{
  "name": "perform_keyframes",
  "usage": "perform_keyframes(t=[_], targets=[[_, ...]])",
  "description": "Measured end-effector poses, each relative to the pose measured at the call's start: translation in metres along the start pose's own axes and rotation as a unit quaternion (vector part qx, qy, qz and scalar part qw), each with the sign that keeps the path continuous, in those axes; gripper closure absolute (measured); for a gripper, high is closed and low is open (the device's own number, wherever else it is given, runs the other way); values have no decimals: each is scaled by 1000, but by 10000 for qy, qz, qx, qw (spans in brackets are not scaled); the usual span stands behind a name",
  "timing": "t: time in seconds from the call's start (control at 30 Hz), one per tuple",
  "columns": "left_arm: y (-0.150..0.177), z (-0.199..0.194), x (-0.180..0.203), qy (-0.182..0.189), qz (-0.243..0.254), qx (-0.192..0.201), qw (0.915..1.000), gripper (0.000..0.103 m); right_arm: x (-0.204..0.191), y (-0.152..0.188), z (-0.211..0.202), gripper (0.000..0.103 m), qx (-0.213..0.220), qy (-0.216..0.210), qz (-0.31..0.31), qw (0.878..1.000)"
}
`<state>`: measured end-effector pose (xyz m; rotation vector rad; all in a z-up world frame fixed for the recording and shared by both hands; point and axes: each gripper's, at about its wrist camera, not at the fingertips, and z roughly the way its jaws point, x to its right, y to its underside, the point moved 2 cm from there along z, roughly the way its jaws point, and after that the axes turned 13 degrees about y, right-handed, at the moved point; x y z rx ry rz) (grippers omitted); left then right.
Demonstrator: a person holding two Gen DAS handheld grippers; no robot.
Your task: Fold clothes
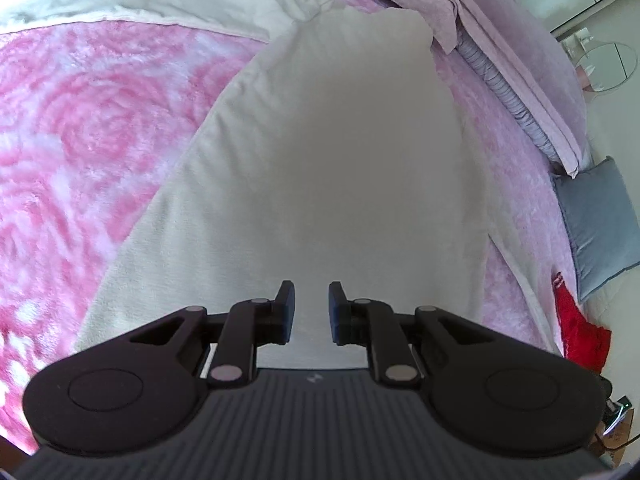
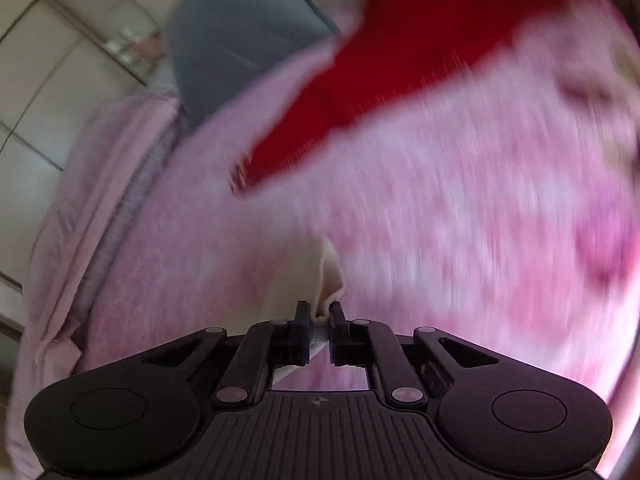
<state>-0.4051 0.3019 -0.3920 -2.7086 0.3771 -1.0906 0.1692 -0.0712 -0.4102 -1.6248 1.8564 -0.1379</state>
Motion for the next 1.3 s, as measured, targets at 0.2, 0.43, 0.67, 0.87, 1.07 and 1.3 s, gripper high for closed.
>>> perform_keyframes(t=[0.2,0.43,0.67,0.87,1.07,1.3], targets=[[11,8,-8,-8,-64,-168,9998,90,-14,-32,25,95,72,159,-690,9975],[7,-25,-40,-290,-292,229,9989,86,-21,-6,17,59,-14,1084,-519,9928],[-41,-100,-122,-1205,-1126,1604,9732,70,-51,76,-30,57,-793,578,-577,9935],[-95,-155,-205,-1778,-1852,2678,9286,63,-96,172,-60,57,-1616,196,-881,9827],[-151,-168,-279,-2140,-2314,3089,8974,59,-142,221,-78,57,-1730,113,-1128,9784],[-168,-179,-282,-2822,-1163,3131,8993,100,-162,238,-91,57,-1426,394,-1174,9820]])
